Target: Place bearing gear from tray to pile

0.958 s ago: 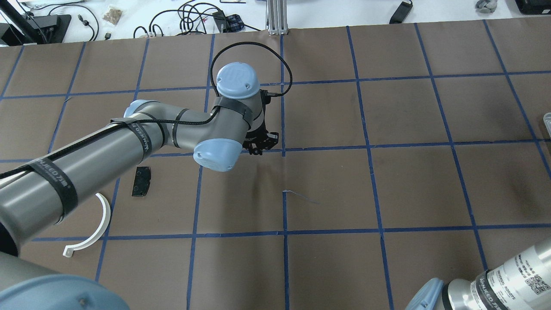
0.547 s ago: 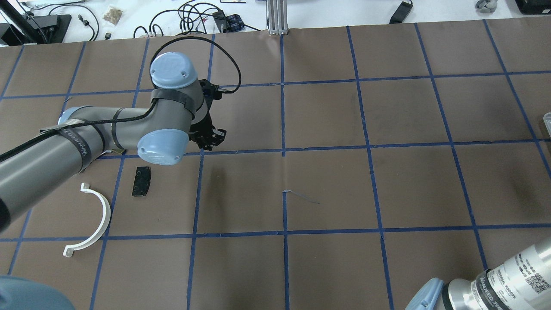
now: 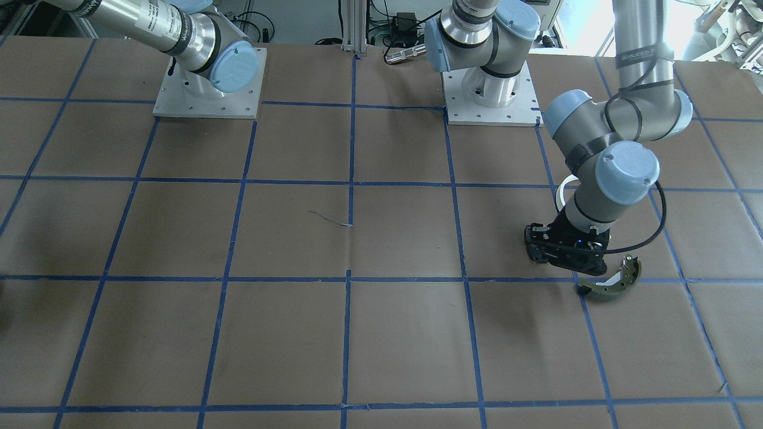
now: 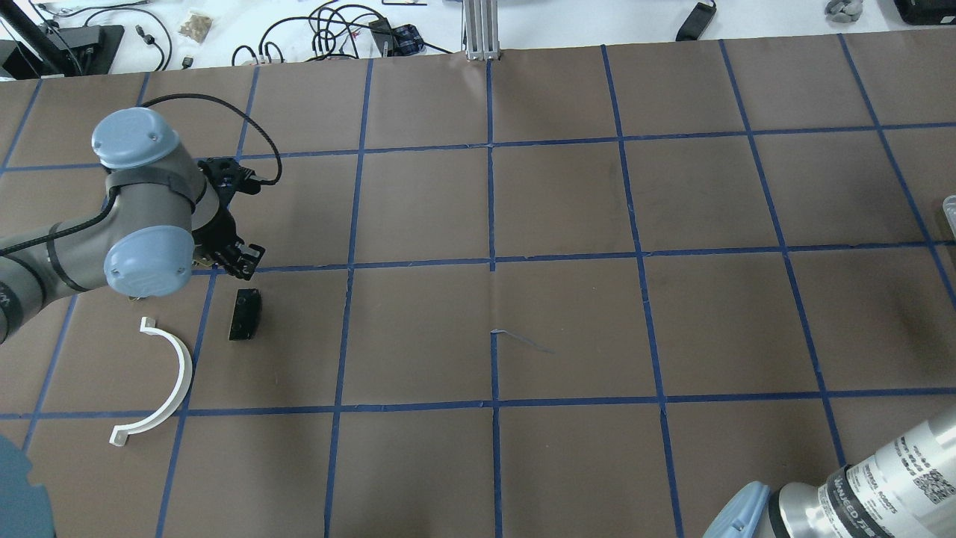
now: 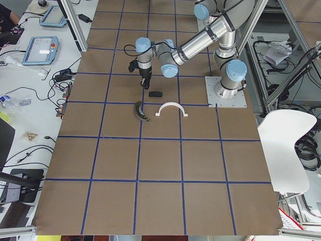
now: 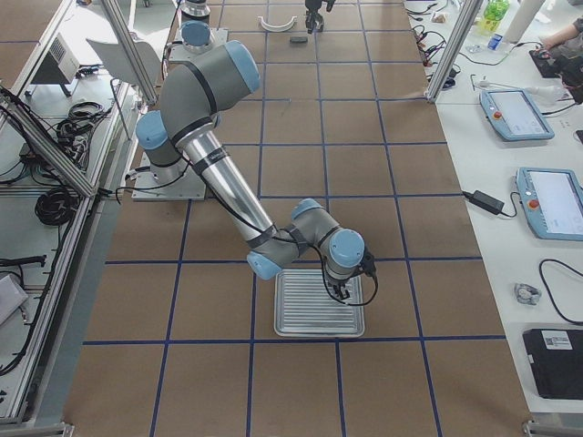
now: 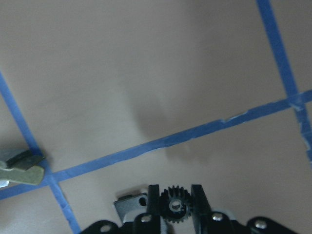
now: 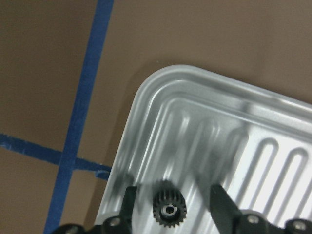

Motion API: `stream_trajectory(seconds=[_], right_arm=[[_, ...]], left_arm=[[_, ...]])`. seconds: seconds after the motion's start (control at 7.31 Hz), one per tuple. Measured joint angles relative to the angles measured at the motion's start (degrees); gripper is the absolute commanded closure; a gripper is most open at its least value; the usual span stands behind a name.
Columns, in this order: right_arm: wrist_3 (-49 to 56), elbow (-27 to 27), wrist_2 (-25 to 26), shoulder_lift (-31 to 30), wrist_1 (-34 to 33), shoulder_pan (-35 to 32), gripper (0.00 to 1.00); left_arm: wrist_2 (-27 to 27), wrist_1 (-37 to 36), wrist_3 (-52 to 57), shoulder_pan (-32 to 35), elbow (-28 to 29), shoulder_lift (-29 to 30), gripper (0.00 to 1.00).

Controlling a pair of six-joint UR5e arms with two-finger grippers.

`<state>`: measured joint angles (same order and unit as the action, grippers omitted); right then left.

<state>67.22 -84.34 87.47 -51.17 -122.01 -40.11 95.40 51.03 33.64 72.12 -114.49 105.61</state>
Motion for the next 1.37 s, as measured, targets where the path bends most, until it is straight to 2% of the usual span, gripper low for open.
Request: stream_trajectory(seconds=[0.27, 0.41, 0.55, 0.96, 1.37], right_arm=[[-0.1, 0.0, 0.4, -0.1, 0.0, 0.0, 0.82], [-0.2, 0.0, 0.5, -0.2, 0.1, 0.0, 0.94], [-0.4, 0.0, 0.5, -0.6, 0.2, -0.1, 0.97], [-4.2, -0.7, 0.6, -6.3, 3.4, -2.8, 0.98], [-20.1, -1.9, 1.7, -10.9, 6.3, -13.5, 1.0]], left_arm=[[-0.3, -1.4, 1.4, -5.2, -2.5, -0.1, 1.0], [-1.2, -2.6, 1.4, -5.9, -3.2, 0.3, 0.69], [-2.4, -3.1, 1.5, -6.3, -3.5, 0.6, 0.01], [-3.1, -3.4, 2.0, -6.5, -3.3, 0.9, 0.0], [-3.7, -3.3, 1.0, -4.9, -2.4, 0.0, 0.0]])
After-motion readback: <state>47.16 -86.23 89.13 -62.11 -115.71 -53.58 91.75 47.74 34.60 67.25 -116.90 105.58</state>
